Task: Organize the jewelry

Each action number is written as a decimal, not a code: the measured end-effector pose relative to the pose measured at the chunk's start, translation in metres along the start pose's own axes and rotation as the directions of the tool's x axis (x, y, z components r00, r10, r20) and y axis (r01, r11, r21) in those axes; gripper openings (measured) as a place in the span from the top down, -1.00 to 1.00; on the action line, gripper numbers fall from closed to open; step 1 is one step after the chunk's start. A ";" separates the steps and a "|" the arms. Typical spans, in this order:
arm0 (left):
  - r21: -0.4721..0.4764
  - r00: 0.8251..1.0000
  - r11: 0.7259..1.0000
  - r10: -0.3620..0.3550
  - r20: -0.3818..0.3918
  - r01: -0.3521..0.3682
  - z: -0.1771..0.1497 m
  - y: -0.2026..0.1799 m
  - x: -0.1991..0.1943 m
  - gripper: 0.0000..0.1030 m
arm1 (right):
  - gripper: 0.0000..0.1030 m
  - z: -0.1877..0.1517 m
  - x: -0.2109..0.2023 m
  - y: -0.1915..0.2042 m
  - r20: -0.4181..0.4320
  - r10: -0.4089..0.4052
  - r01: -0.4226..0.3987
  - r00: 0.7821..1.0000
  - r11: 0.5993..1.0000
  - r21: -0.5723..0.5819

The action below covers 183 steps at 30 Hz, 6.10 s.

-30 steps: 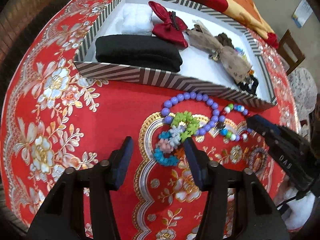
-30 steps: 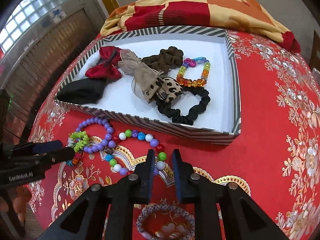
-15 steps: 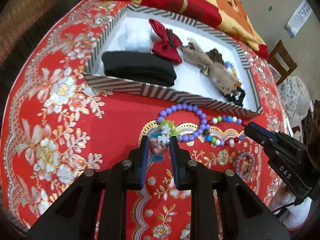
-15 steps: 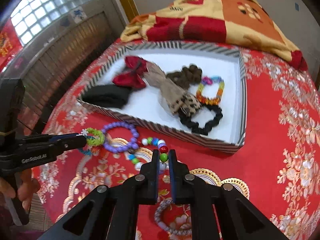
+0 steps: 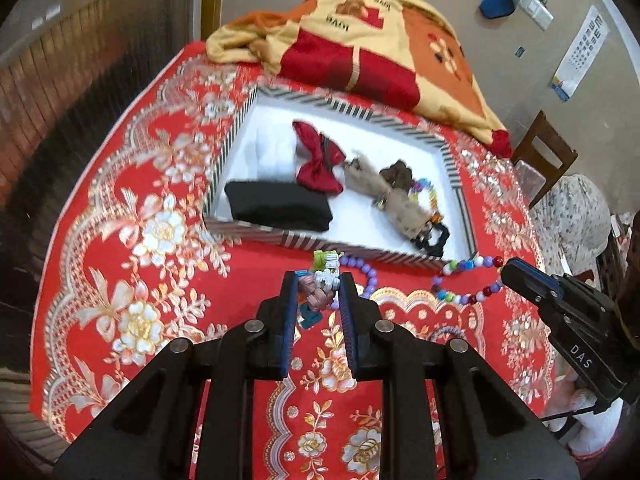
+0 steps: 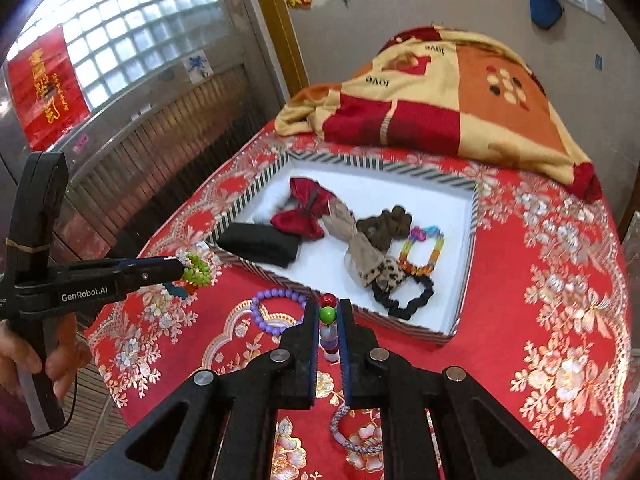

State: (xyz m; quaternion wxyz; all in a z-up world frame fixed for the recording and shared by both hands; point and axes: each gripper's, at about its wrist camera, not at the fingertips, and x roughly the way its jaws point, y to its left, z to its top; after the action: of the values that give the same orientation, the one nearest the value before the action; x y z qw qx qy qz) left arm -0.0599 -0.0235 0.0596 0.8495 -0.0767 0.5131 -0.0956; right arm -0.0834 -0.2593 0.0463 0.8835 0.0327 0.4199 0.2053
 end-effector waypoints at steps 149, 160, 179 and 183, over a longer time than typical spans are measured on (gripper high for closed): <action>-0.034 0.964 0.972 0.224 -0.144 -0.231 -0.025 0.006 0.101 -0.05 | 0.12 -0.089 0.062 -0.040 -0.294 -0.196 0.214 0.935 0.976 0.030; 0.017 0.964 0.974 0.228 -0.139 -0.227 -0.014 0.000 0.124 -0.13 | 0.41 -0.089 0.061 -0.038 -0.293 -0.237 0.247 0.926 0.969 -0.003; 0.031 0.983 0.990 0.137 -0.124 -0.134 -0.019 -0.002 0.110 0.84 | 0.84 -0.080 0.051 -0.030 -0.260 -0.216 0.220 0.941 0.975 -0.013; 0.017 0.989 0.994 0.108 -0.104 -0.107 -0.019 -0.002 0.090 0.84 | 0.86 -0.076 0.039 -0.028 -0.235 -0.197 0.203 0.952 0.979 0.002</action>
State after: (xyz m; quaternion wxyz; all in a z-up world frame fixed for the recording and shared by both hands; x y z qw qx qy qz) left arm -0.0359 -0.0471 -0.0255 0.8258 -0.0388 0.5598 -0.0565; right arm -0.1094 -0.2781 -0.0378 0.8437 -0.0229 0.5246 0.1115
